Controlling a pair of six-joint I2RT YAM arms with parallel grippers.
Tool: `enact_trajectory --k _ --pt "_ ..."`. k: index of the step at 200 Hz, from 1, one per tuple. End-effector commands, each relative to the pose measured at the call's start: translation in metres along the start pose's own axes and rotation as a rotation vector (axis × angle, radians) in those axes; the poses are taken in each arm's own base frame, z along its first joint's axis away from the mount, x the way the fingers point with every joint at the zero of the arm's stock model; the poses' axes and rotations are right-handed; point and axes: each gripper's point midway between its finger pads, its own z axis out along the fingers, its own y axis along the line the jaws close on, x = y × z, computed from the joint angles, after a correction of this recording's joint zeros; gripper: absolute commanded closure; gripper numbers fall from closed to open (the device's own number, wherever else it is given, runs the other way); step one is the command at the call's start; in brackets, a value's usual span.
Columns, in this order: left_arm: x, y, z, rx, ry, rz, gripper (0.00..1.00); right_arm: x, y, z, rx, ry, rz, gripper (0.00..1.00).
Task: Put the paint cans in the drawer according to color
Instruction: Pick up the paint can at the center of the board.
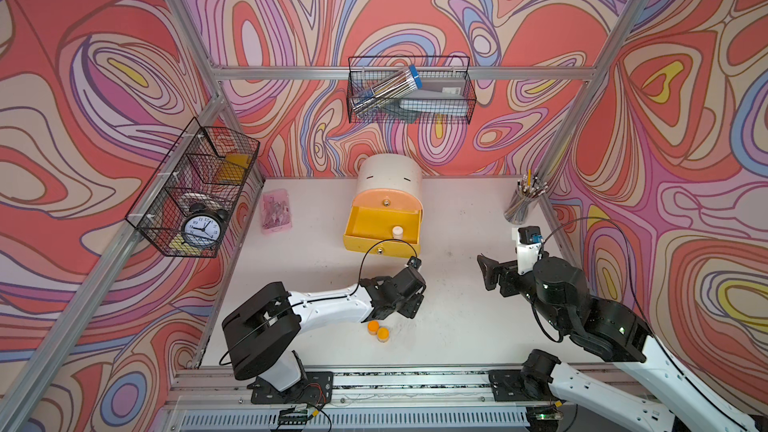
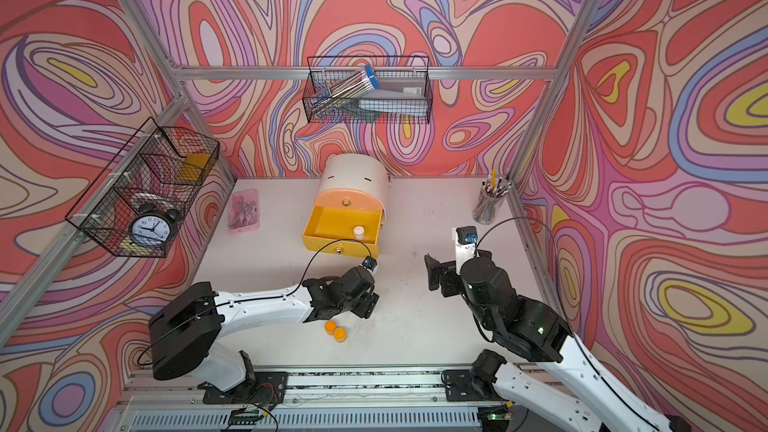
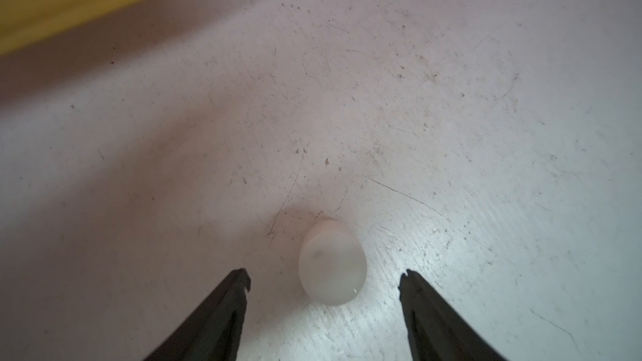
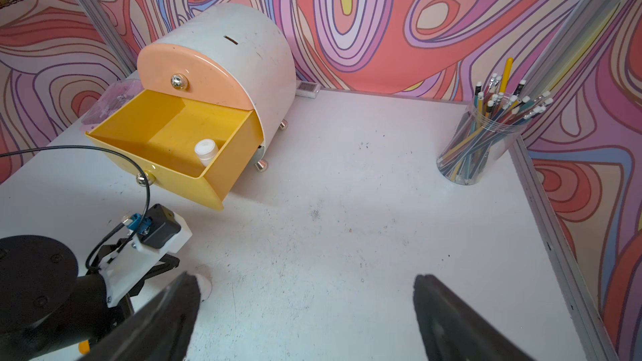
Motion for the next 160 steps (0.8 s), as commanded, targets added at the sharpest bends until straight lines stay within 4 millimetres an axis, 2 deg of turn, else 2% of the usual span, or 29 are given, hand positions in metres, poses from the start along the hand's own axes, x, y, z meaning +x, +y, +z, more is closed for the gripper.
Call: enact_trajectory --k 1,15,35,58,87,114,123,134,147,157,160 --pt "-0.013 -0.011 0.007 -0.006 -0.050 -0.011 0.32 0.007 0.001 0.002 -0.007 0.022 0.004 0.02" --pt "-0.010 -0.012 0.013 -0.022 -0.039 0.004 0.38 0.008 0.001 0.002 -0.009 0.023 0.003 0.02" --pt "-0.006 -0.012 0.017 -0.042 -0.023 0.016 0.53 0.007 0.000 0.001 -0.008 0.018 0.004 0.02" --pt "-0.002 -0.011 0.018 -0.058 -0.008 0.032 0.63 0.005 0.000 -0.001 -0.011 0.007 0.010 0.02" --pt "0.005 -0.010 0.018 -0.084 0.011 0.059 0.66 0.005 0.000 -0.001 -0.012 0.004 0.010 0.02" --pt "0.004 -0.016 0.014 -0.069 0.000 0.057 0.77 0.005 -0.001 -0.001 -0.008 0.003 0.008 0.02" --pt "-0.002 -0.021 0.006 -0.045 -0.017 0.049 0.78 0.004 -0.001 -0.001 -0.006 0.002 0.008 0.02" --pt "-0.019 -0.031 -0.012 0.002 -0.055 0.038 0.78 0.004 -0.001 -0.002 -0.007 0.000 0.009 0.02" --pt "-0.047 -0.043 -0.045 0.069 -0.123 0.029 0.78 0.004 -0.002 -0.002 -0.005 -0.001 0.009 0.02" --pt "-0.071 -0.047 -0.073 0.104 -0.193 0.031 0.78 0.005 -0.002 -0.001 -0.005 0.000 0.007 0.02" --pt "-0.073 -0.045 -0.079 0.099 -0.192 0.042 0.78 0.004 -0.001 -0.001 -0.006 -0.001 0.008 0.02"
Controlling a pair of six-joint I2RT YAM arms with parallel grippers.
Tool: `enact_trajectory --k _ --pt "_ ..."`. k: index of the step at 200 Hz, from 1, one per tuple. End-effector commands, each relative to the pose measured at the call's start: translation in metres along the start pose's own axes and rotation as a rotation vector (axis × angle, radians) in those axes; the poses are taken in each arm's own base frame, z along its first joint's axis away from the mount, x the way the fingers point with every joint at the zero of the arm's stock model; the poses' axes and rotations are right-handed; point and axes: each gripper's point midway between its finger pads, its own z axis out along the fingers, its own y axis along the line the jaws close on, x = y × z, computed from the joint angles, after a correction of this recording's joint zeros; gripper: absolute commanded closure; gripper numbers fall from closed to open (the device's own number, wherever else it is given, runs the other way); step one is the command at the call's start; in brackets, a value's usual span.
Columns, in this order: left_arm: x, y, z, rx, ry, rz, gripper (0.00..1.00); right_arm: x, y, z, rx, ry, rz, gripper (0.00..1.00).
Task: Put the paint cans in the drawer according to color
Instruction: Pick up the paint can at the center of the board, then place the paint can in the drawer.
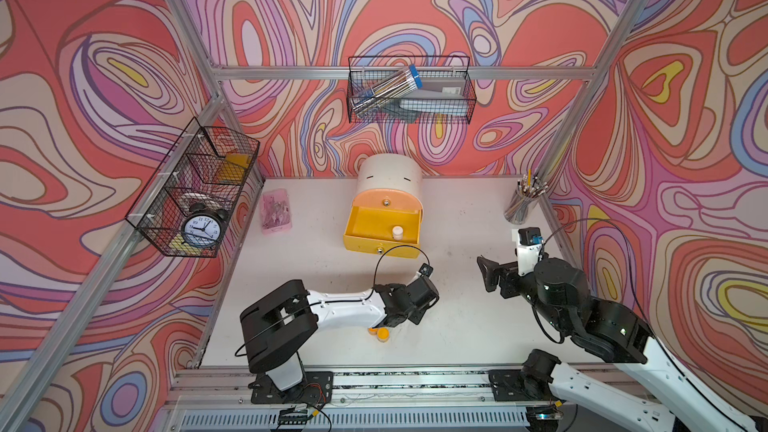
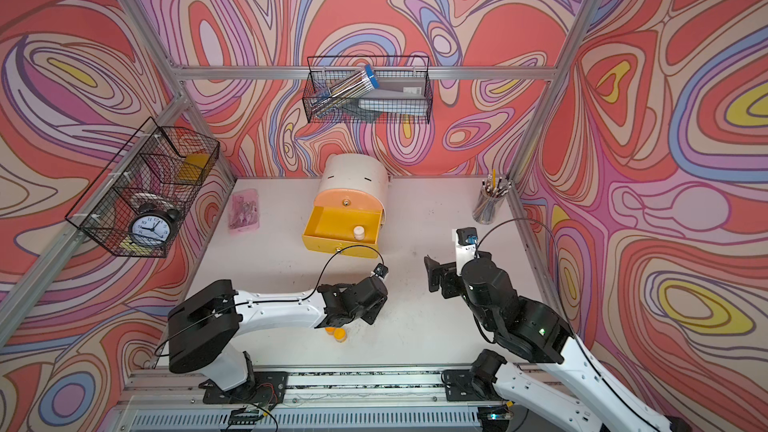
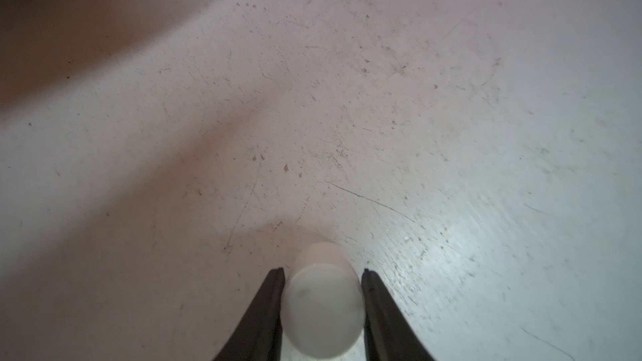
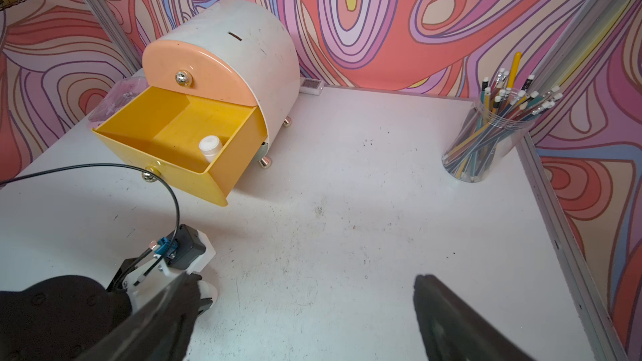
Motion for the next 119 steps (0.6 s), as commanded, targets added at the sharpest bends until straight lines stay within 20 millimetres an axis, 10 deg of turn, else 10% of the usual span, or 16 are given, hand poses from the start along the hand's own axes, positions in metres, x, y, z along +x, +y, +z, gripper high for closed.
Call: enact_trajectory --k 1,45,119 --pt "-0.068 -0.013 -0.071 0.093 -0.177 -0.018 0.78 0.003 -0.002 0.000 0.008 -0.002 0.002 0.02" --pt "-0.120 0.038 -0.141 -0.041 -0.311 0.057 0.78 0.003 -0.002 0.000 0.003 -0.003 0.007 0.02" --pt "-0.164 0.141 -0.118 -0.156 -0.316 -0.090 0.78 0.002 -0.004 -0.003 0.004 -0.009 0.009 0.02"
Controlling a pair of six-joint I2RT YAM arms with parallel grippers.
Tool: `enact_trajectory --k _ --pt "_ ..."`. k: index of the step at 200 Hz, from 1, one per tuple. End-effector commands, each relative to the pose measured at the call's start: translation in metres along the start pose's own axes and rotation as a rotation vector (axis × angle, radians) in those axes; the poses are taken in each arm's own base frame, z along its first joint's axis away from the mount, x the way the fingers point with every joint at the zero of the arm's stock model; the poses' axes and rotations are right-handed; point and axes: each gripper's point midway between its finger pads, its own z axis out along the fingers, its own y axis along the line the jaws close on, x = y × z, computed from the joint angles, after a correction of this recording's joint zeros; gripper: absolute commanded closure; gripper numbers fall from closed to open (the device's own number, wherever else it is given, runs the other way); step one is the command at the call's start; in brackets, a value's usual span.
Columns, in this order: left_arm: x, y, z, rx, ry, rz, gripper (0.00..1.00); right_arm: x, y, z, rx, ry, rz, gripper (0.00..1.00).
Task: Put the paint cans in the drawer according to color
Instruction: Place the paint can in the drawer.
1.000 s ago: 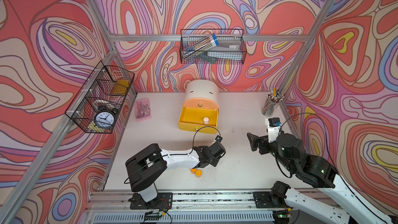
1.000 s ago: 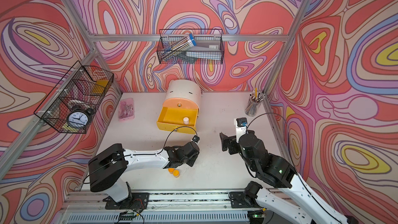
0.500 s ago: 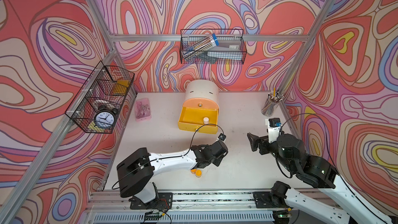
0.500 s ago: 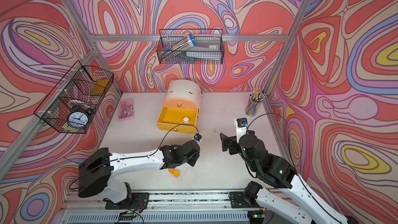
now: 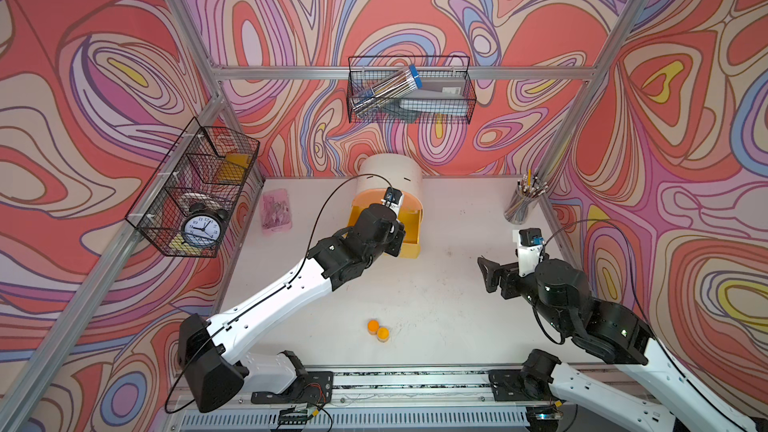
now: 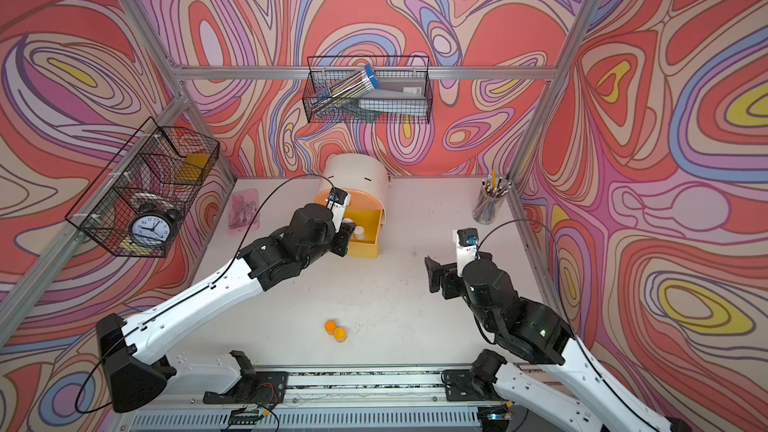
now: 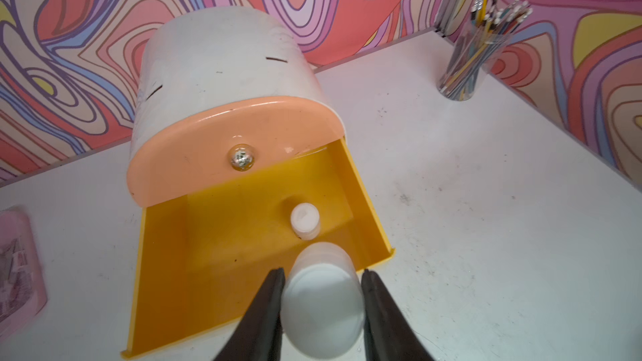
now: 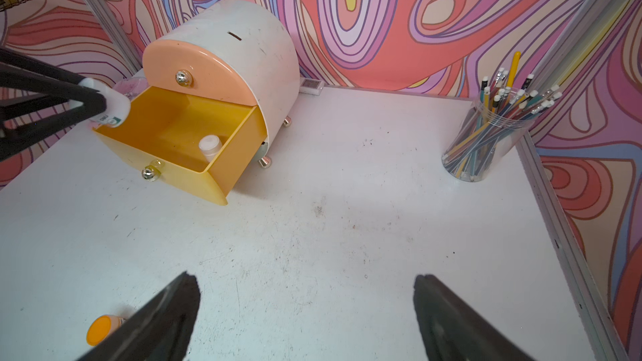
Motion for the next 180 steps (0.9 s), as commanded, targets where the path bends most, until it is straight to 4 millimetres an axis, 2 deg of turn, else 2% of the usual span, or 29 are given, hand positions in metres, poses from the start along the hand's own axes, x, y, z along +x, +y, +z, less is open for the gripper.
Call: enact_trajectory --k 1,32,68,97,142,164,180 --pt "0.006 0.012 0.020 -0.003 0.053 0.017 0.78 0.001 -0.003 -0.002 0.006 -0.007 0.008 0.02" --pt "0.022 0.036 0.051 -0.047 0.117 -0.017 0.78 0.001 -0.005 -0.003 0.008 -0.013 0.010 0.02" --pt "0.037 0.057 0.075 -0.094 0.130 -0.043 0.75 0.002 -0.003 -0.002 0.008 -0.006 0.004 0.02" --pt "0.045 0.063 0.089 -0.122 0.144 -0.051 0.59 0.002 -0.003 -0.002 0.006 -0.007 0.005 0.02" --pt "0.058 0.069 0.100 -0.146 0.182 -0.053 0.51 0.002 -0.003 -0.003 0.002 -0.008 0.008 0.02" --pt "0.057 0.072 0.099 -0.151 0.184 -0.055 0.47 0.001 -0.003 -0.003 0.001 -0.009 0.008 0.02" --pt "0.050 0.072 0.090 -0.147 0.168 -0.060 0.45 0.002 -0.003 -0.004 0.001 -0.010 0.010 0.02"
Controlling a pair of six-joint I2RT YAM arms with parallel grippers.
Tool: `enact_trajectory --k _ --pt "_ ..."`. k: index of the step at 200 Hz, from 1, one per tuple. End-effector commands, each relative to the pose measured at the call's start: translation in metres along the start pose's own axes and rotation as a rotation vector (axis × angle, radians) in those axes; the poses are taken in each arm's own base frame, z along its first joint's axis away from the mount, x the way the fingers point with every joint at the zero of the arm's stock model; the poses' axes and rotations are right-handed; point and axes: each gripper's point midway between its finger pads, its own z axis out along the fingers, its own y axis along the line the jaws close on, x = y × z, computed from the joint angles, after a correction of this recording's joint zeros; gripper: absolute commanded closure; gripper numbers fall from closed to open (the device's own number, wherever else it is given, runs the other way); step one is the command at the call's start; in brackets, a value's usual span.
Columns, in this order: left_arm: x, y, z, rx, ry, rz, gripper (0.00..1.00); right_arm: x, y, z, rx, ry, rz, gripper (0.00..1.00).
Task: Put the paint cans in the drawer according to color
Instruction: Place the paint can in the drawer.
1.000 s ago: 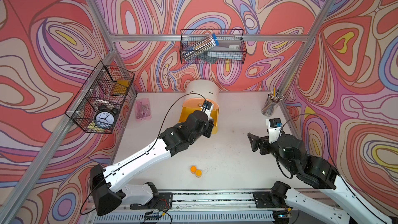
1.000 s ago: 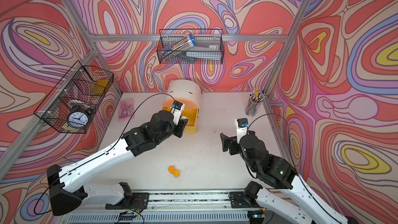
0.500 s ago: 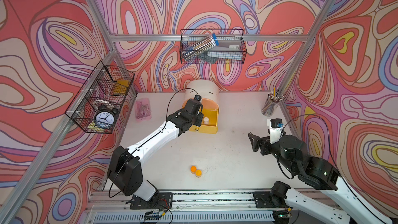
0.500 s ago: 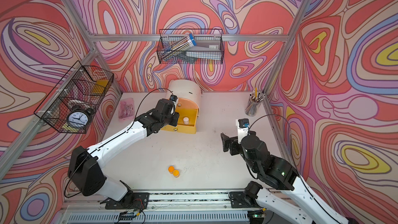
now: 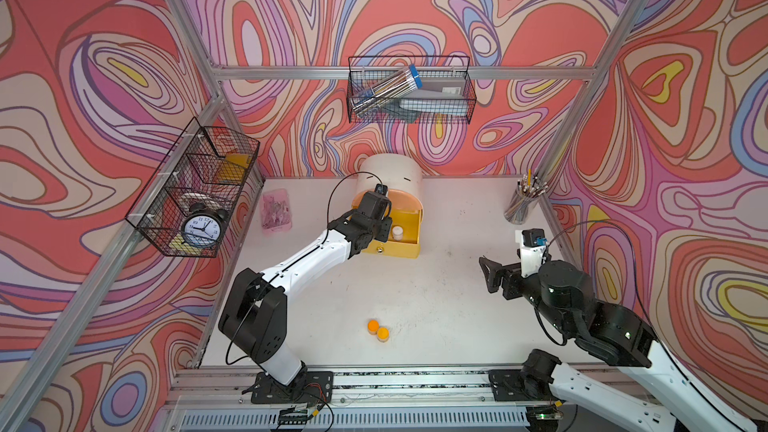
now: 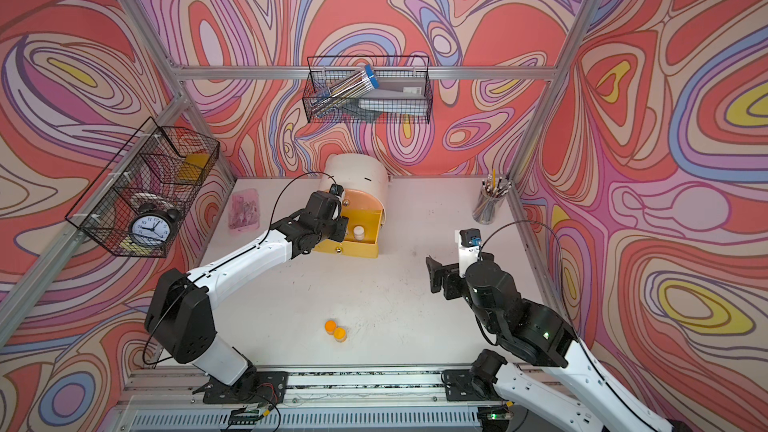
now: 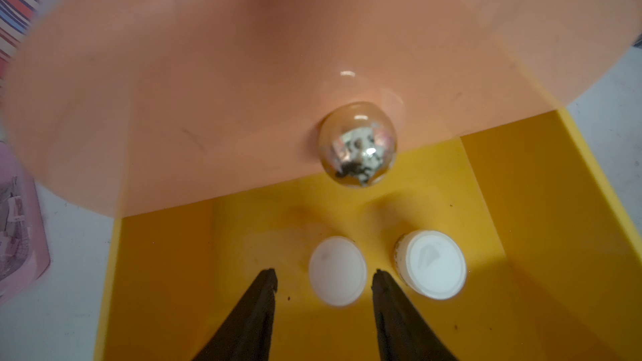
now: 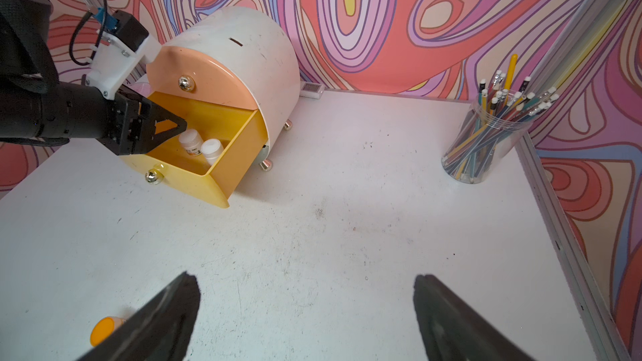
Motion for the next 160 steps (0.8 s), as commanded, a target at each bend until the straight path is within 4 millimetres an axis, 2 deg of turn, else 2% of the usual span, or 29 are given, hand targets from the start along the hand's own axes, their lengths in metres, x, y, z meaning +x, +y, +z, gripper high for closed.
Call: enact_trajectory --k 1,25,41,69,92,101,104,106,134,142,160 --pt "-0.005 0.006 -0.007 -0.010 -0.022 -0.009 0.45 0.003 -0.002 0.000 0.005 0.002 0.003 0.02" --pt "-0.017 0.010 -0.041 0.016 -0.086 -0.043 0.39 0.004 -0.002 -0.001 0.004 0.002 0.005 0.02" --pt "-0.018 0.014 -0.066 0.036 -0.128 -0.078 0.37 0.004 -0.002 0.000 0.002 0.002 0.005 0.02" --pt "0.011 0.017 -0.093 0.055 -0.124 -0.144 0.31 0.004 -0.002 0.001 0.004 0.004 0.003 0.02" --pt "0.036 0.011 -0.109 0.048 -0.139 -0.138 0.18 0.003 -0.002 0.001 0.005 0.001 0.002 0.02" --pt "0.044 0.007 -0.111 0.054 -0.139 -0.140 0.15 0.003 -0.002 0.001 0.005 -0.001 0.002 0.02" --pt "0.047 0.005 -0.112 0.060 -0.137 -0.140 0.04 0.003 -0.001 0.001 0.003 -0.001 0.002 0.02" --pt "0.049 0.003 -0.112 0.064 -0.137 -0.142 0.02 0.003 -0.001 0.001 0.003 0.000 0.001 0.02" --pt "0.071 -0.008 -0.102 0.102 -0.122 -0.180 0.01 0.004 0.005 0.002 -0.030 0.004 0.000 0.02" --pt "0.078 -0.011 -0.097 0.107 -0.101 -0.189 0.01 0.005 0.011 0.002 -0.063 0.005 -0.004 0.02" --pt "0.079 -0.021 -0.084 0.126 -0.099 -0.206 0.01 0.006 0.032 0.000 -0.188 0.004 -0.015 0.02"
